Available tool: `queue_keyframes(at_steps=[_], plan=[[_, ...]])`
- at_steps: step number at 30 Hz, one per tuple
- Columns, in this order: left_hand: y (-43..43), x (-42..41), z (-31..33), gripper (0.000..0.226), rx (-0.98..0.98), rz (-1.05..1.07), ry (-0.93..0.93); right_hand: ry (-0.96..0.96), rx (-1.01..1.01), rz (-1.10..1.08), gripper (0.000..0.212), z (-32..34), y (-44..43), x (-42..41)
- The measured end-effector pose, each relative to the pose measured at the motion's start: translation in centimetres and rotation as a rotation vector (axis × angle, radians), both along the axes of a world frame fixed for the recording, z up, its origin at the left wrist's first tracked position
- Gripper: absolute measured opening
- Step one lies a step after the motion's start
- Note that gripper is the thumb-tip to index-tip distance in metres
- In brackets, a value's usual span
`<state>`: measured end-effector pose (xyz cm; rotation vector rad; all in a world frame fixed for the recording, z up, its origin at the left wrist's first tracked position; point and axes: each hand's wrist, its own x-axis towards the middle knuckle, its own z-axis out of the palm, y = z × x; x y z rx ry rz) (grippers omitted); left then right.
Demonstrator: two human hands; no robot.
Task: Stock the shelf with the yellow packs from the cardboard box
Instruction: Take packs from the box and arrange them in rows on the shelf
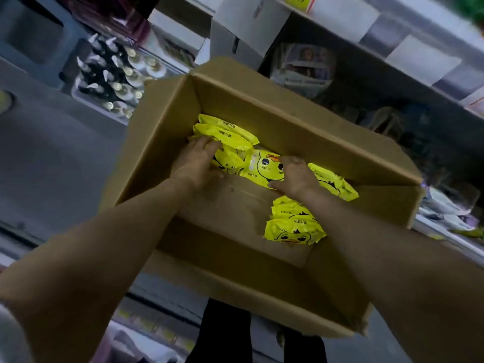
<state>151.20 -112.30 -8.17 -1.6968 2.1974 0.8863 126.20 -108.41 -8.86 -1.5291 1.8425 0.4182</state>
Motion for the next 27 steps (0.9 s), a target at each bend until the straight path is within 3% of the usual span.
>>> queue_keyframes(at_steps=[8,14,18,24,27], plan=[[0.7,-0.4,-2.5,0.09,-0.148,-0.161,-0.163,0.121,-0.044,0.049,0.086,-4.0,0.1,0.7],[1.6,-1.1,-2.9,0.053,-0.257,-0.329,-0.423,0.199,-0.062,0.139,0.074,-5.2,2.3,2.1],[1.9,-0.8,-2.1,0.036,-0.278,-0.391,-0.464,-0.007,-0.058,0.022,0.047,-4.1,2.9,2.6],[3.9,-0.4,2.1,0.042,0.026,-0.113,-0.448,-0.196,-0.172,-0.089,0.057,0.8,4.1,0.1],[5.2,-1.8,5.6,0.048,0.064,0.035,-0.335,-0.253,-0.245,-0.065,0.044,4.5,4.4,-1.8]])
